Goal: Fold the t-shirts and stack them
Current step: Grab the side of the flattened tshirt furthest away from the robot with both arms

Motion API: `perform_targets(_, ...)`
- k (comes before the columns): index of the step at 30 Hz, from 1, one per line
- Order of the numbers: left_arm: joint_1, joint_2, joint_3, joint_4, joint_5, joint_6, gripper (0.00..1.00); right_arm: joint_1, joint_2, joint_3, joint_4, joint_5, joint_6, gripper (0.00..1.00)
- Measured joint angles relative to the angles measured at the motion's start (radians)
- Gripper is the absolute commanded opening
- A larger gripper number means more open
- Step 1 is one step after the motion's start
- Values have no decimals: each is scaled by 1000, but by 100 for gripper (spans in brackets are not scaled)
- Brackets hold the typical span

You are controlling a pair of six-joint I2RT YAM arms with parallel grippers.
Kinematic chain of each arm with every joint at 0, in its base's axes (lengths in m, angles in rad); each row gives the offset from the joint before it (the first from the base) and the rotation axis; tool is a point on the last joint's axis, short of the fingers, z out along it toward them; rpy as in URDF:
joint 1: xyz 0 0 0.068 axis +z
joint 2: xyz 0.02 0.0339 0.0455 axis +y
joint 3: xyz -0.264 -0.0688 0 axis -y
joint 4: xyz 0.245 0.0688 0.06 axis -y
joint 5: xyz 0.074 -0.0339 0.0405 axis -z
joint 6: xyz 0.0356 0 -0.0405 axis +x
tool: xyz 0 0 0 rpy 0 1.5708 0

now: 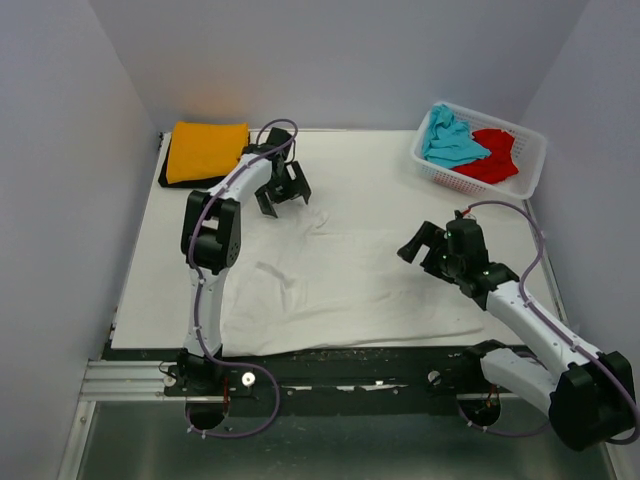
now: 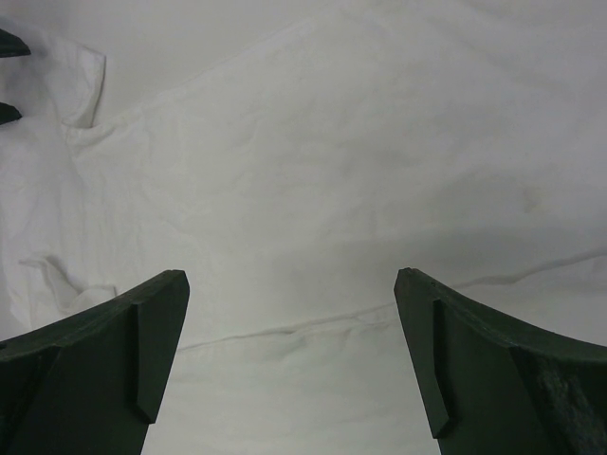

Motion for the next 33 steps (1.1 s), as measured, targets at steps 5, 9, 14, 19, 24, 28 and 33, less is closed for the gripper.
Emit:
perform_targets(5, -6, 81, 166, -140, -32, 14, 99, 0, 5, 0, 6, 0, -7, 100)
perform_targets(9, -5, 122, 258, -206, -41, 47, 98, 0, 19, 0, 17, 2, -14, 100)
perform_targets(14, 3, 129, 317, -208, -55, 105, 99, 0, 40, 2, 26, 4, -22, 100)
perform_targets(19, 25, 140, 352, -165, -50, 150, 98, 0, 55, 2, 34, 10, -22, 100)
perform_targets(24, 51, 171, 366, -129, -4, 164, 98, 0, 88, 10, 47, 13, -22, 100)
perform_targets(28, 65, 180, 366, -127, 26, 155, 99, 0, 113, 25, 53, 14, -22, 100)
perform_targets(33, 83, 166, 299, -71, 84, 110, 99, 0, 131, 39, 59, 14, -22, 100)
